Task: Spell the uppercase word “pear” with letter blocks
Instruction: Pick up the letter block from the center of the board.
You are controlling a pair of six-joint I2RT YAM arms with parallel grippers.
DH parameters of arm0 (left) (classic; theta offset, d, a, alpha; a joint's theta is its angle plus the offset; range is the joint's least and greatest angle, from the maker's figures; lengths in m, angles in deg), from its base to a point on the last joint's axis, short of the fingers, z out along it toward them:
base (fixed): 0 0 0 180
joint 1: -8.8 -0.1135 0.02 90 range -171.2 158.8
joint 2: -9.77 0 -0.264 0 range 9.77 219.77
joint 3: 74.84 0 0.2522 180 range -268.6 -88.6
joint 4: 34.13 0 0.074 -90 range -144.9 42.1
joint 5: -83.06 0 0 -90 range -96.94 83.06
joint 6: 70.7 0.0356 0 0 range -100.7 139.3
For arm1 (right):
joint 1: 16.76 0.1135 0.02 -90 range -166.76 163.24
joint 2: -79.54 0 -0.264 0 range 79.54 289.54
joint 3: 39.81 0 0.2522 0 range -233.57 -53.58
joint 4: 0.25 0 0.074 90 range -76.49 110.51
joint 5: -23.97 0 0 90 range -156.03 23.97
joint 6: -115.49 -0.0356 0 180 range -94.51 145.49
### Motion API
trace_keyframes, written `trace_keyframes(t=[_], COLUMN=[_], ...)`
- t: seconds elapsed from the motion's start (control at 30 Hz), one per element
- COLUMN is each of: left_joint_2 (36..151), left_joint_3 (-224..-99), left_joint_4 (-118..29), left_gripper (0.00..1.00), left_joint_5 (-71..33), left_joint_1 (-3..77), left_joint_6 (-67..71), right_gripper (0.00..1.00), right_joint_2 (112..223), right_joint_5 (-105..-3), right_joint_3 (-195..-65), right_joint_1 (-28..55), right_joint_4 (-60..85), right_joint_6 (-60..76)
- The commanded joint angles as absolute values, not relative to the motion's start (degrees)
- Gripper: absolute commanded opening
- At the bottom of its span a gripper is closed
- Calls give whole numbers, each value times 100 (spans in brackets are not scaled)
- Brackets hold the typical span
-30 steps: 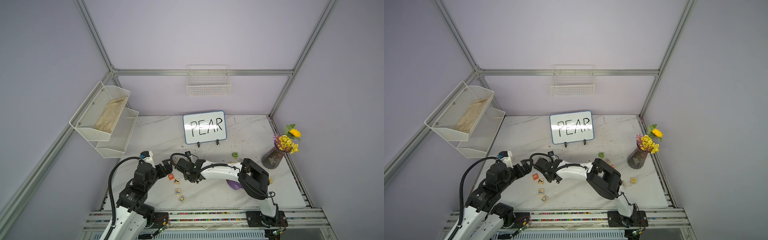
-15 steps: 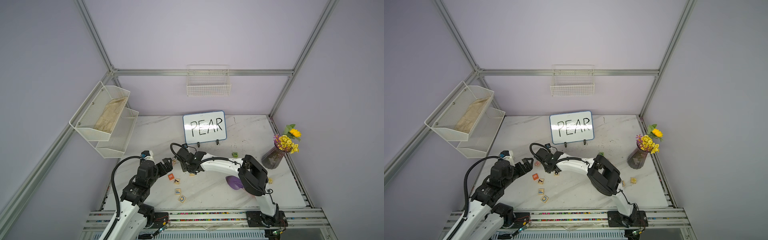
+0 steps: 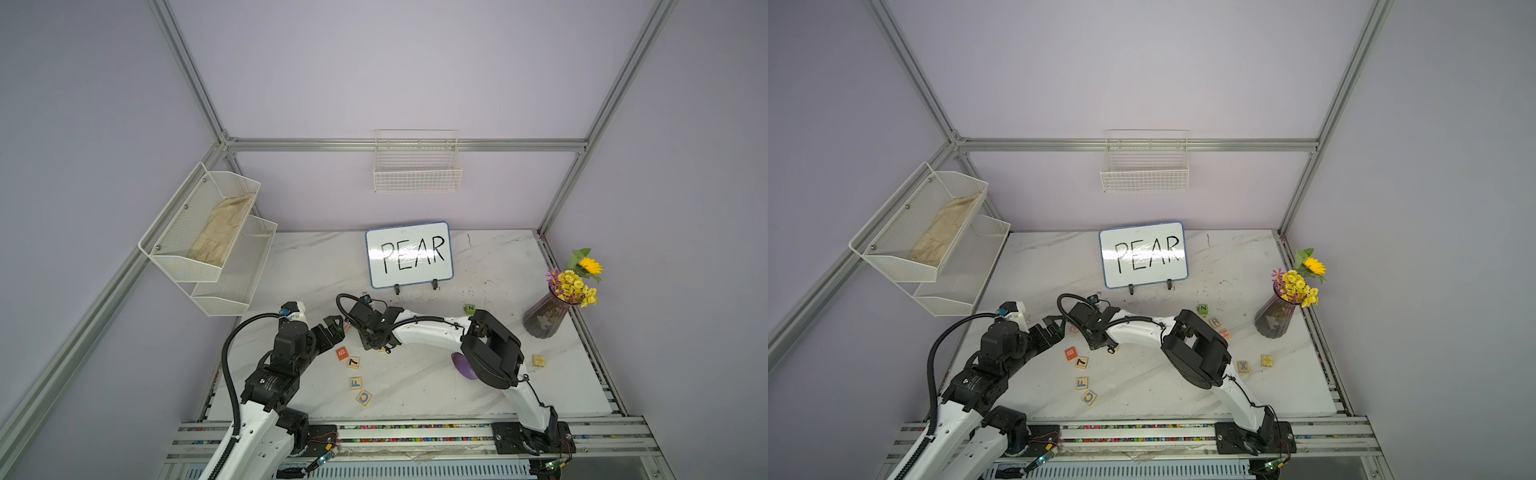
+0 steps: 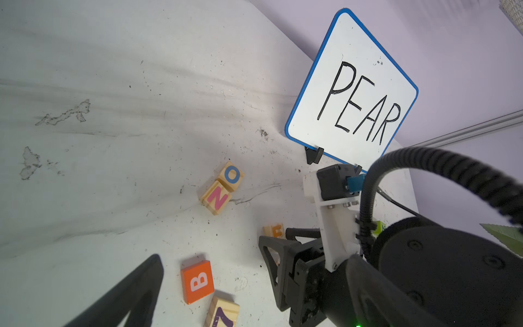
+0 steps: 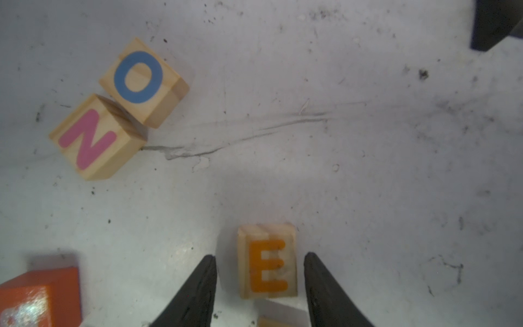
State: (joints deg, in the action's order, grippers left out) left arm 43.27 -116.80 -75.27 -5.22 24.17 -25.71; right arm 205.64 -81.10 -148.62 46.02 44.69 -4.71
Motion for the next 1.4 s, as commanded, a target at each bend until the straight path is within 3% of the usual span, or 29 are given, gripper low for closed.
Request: trace_keyframes(t=[0.0, 0.63, 1.07, 1.37], left_joint_2=[4317, 4306, 4198, 4477], left_joint_3=[-11451, -11452, -11478, -11611], left_joint_4=[-7300, -7297, -6949, -6359], left_gripper=[100, 100, 100, 100], left_joint_5=[-609, -672, -1422, -2908], left_joint_1=[2368, 2321, 2316, 2324], left_joint_6=[-2593, -2546, -2291, -2096], right_gripper=[51, 28, 27, 27], right_joint_2=[20715, 20669, 19529, 18644], right_joint_5=[-8150, -8431, -8627, -8775], right_joint_3=[-15001, -14969, -14370, -13476], right_joint_1=[4619, 4618, 4446, 4415], right_joint_4=[4682, 4761, 4632, 4594], right_joint_6=[-501, -590, -782, -1049])
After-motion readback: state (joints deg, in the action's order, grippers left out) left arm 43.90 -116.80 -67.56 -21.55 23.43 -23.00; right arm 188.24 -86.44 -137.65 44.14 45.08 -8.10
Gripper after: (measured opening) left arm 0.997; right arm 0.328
